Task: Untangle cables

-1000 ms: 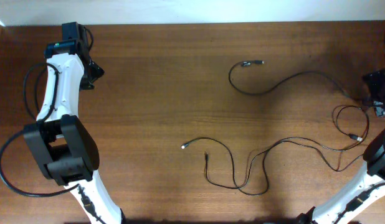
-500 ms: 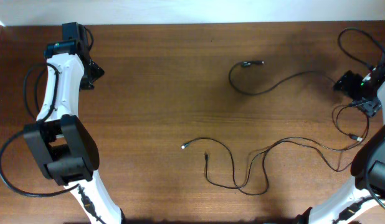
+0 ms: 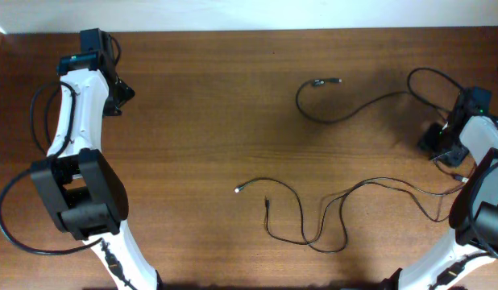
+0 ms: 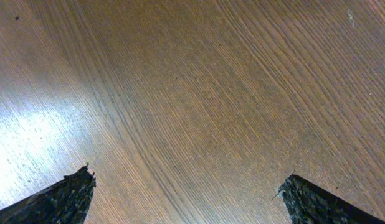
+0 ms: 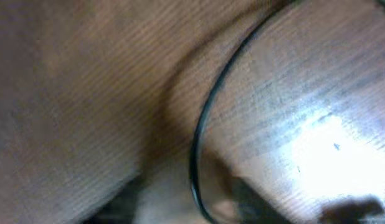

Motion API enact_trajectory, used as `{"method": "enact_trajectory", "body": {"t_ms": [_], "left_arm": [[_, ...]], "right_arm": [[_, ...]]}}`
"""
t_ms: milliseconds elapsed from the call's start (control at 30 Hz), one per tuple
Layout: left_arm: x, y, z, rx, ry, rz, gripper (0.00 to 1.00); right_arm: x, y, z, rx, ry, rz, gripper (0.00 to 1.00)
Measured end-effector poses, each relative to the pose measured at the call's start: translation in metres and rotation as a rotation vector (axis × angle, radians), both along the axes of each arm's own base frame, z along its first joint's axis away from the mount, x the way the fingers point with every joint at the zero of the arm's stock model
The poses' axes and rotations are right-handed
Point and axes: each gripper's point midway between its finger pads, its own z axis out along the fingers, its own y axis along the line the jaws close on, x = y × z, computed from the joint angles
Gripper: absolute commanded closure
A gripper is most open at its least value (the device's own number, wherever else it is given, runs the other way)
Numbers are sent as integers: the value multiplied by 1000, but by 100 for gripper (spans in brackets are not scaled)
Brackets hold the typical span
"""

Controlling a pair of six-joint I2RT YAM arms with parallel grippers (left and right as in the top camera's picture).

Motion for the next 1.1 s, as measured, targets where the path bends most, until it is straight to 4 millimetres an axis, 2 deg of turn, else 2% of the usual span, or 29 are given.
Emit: {"method": "enact_trajectory", "body": {"t_ms": [33,67,233,333,367,467,533,600,633,667,733,800,833,933,1000,1033,1100], "left_arm": [[0,0,0,0,0,0,1],[0,0,0,0,0,0,1],[0,0,0,0,-1,0,1],[0,0,0,0,-1,0,1],[0,0,0,0,0,0,1],[0,0,0,0,-1,0,1],[0,0,0,0,-1,0,1],[0,0,0,0,-1,0,1],[0,0,0,0,-1,0,1],[0,0,0,0,0,0,1],[0,0,0,1,-1,0,1],[0,0,0,0,0,0,1],[0,0,0,0,0,0,1],[0,0,0,0,-1,0,1],[0,0,0,1,-1,0,1],[0,0,0,0,0,0,1],[0,0,0,1,-1,0,1]], "right_arm": [[1,0,0,-5,-11,0,91],[2,-1,0,-8,-19,1,96],[5,-1,0,-8,-34,4,96],[8,6,2,34,-44,13,96],[15,9,7,56,-65,21,96],[40,2,30,61,-138,-9,96],[66,-10,59,35,-229,-28,96],[83,-20,86,15,-300,-39,96],[91,-32,102,-4,-343,-53,96],[93,-39,109,-15,-361,-64,96],[88,-68,120,-53,-389,-116,96],[75,-91,121,-72,-388,-167,96],[62,-112,121,-86,-384,-215,96],[27,-156,120,-114,-368,-321,96],[7,-171,117,-114,-346,-371,96],[-3,-180,116,-119,-335,-396,75],[-20,-192,114,-131,-311,-442,18]]}}
